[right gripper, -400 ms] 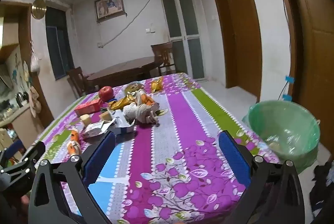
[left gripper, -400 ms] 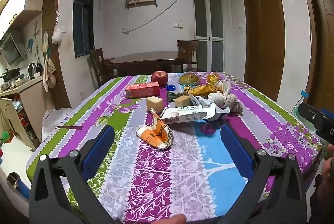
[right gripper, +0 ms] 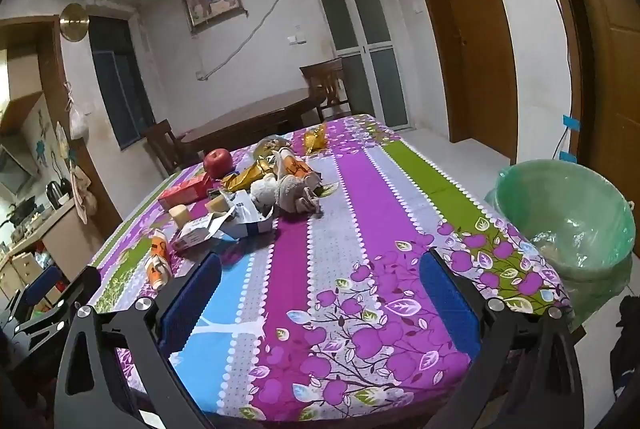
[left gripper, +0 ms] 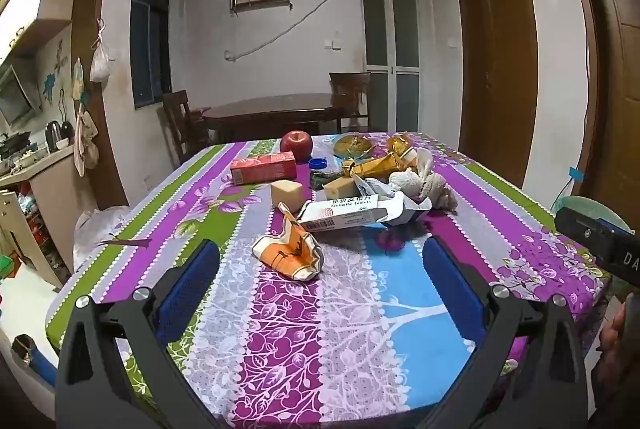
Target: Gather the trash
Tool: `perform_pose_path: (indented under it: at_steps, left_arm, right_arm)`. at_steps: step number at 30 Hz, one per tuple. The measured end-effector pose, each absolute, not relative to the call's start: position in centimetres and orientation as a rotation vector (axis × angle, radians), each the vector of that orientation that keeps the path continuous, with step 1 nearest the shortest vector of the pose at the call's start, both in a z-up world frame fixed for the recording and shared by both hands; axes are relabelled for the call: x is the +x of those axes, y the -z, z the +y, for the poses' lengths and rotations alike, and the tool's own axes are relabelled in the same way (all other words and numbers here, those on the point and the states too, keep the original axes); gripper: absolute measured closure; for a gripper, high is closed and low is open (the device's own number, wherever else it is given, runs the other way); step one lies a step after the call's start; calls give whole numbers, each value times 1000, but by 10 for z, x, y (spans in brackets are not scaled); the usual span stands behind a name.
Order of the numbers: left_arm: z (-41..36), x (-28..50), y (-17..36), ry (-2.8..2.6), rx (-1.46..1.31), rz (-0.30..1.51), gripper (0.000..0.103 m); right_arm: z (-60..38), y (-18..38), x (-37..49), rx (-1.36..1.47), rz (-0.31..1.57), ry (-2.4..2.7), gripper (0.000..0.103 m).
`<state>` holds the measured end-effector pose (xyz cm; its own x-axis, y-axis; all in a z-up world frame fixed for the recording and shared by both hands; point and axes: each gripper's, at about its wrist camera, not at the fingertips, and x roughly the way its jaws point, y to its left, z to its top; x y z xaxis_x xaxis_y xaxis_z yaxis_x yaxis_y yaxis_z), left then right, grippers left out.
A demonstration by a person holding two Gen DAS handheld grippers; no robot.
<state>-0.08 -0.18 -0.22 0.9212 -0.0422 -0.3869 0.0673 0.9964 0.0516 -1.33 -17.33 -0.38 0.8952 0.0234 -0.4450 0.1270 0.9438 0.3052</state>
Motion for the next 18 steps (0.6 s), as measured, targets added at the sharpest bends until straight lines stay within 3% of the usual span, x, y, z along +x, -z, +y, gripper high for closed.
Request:
perform_pose_path:
  at_steps: [18]
  left_arm:
    - [-4,0,-2,62,85,393,5]
  right_arm:
    - [-159,7,-15,332,492,-108,4]
